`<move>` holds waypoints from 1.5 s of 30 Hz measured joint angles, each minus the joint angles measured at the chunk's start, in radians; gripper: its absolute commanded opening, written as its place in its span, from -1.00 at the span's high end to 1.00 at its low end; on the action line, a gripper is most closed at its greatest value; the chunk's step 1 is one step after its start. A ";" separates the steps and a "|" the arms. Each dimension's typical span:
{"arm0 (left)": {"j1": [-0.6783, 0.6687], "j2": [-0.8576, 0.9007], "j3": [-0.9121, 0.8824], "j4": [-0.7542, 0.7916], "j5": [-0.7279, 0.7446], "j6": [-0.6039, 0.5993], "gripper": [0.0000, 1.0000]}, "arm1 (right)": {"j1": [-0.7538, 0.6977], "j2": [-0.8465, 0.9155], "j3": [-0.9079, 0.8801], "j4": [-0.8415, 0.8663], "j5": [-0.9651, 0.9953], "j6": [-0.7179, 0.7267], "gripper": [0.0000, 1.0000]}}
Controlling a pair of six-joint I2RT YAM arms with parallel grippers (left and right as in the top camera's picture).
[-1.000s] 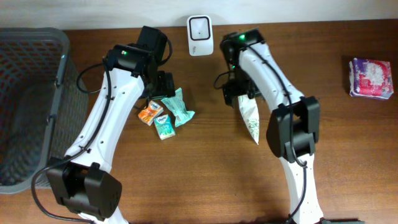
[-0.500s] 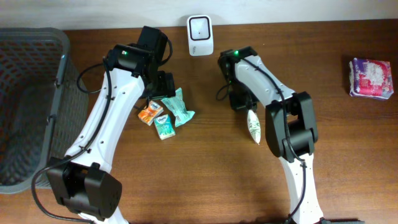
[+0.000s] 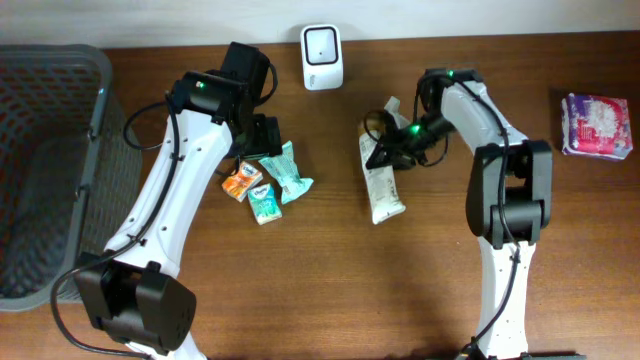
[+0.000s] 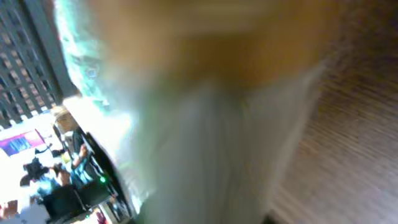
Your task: Scan the item barcode
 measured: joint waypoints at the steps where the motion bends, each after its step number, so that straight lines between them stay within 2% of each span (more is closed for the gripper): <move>1: 0.000 0.000 0.000 -0.001 0.000 0.000 -0.98 | -0.001 0.000 -0.015 0.012 0.007 0.007 -0.14; 2: 0.000 0.000 0.000 -0.001 0.000 0.000 -0.98 | -0.004 0.000 -0.021 0.008 0.015 0.038 -0.23; 4: 0.000 0.000 0.000 -0.001 0.000 0.000 -0.99 | -0.011 0.001 0.008 -0.043 0.065 0.068 -0.25; 6: 0.000 0.000 0.000 -0.002 0.000 0.000 -0.98 | -0.028 0.000 0.160 -0.195 0.159 0.080 -0.30; 8: 0.000 0.000 0.000 -0.001 0.000 0.000 -0.98 | -0.029 -0.010 0.267 -0.277 0.232 0.082 -0.39; 9: 0.000 0.000 0.000 -0.001 0.000 0.000 -0.98 | -0.025 -0.014 0.278 -0.289 0.261 0.083 -0.54; 12: 0.000 0.000 0.000 0.000 0.000 0.000 -0.98 | -0.009 -0.015 0.278 -0.297 0.404 0.085 -0.70; 14: 0.000 0.000 0.000 0.000 0.000 0.000 -0.98 | -0.011 -0.015 0.278 -0.296 0.456 0.085 -0.99; 18: 0.000 0.000 0.000 0.000 0.000 0.000 -0.98 | -0.048 -0.016 0.267 -0.294 0.485 0.066 -0.99; 20: 0.000 0.000 0.000 0.000 0.000 0.000 -0.98 | -0.078 -0.015 0.179 -0.281 0.455 0.015 -0.97; 21: 0.000 0.000 0.000 0.000 0.000 0.000 -0.98 | -0.085 -0.015 0.146 -0.273 0.415 -0.011 -0.93; 23: 0.000 0.000 0.000 -0.001 0.000 0.000 -0.98 | -0.087 -0.015 0.082 -0.225 0.318 -0.053 -0.68; 24: 0.000 0.000 0.000 0.000 0.000 0.000 -0.99 | -0.087 -0.015 0.049 -0.196 0.270 -0.063 -0.66; 26: 0.000 0.000 0.000 0.000 0.000 0.000 -0.98 | -0.087 -0.016 -0.011 -0.121 0.203 -0.075 -0.49; 27: 0.000 0.000 0.000 0.000 0.000 0.000 -0.99 | -0.087 -0.022 -0.071 -0.074 0.132 -0.077 -0.05; 28: 0.000 0.000 0.000 0.000 0.000 0.000 -0.98 | -0.087 -0.026 -0.088 -0.063 0.107 -0.079 0.15; 30: 0.000 0.000 0.000 0.000 0.000 0.000 -0.98 | -0.087 -0.036 -0.173 0.032 0.033 -0.082 0.92; 36: 0.000 0.000 0.000 0.000 0.000 0.000 -0.98 | -0.087 -0.037 -0.210 0.068 -0.132 -0.068 0.92; 38: 0.000 0.000 0.000 0.000 0.000 0.000 -0.98 | -0.088 -0.031 -0.187 0.021 -0.256 -0.100 0.92; 40: 0.000 0.000 0.000 0.000 0.000 0.000 -0.98 | -0.088 -0.029 -0.121 -0.091 -0.330 -0.171 0.92; 45: 0.000 0.000 0.000 0.000 0.000 0.000 -0.99 | -0.088 -0.034 0.163 -0.396 -0.402 -0.515 0.92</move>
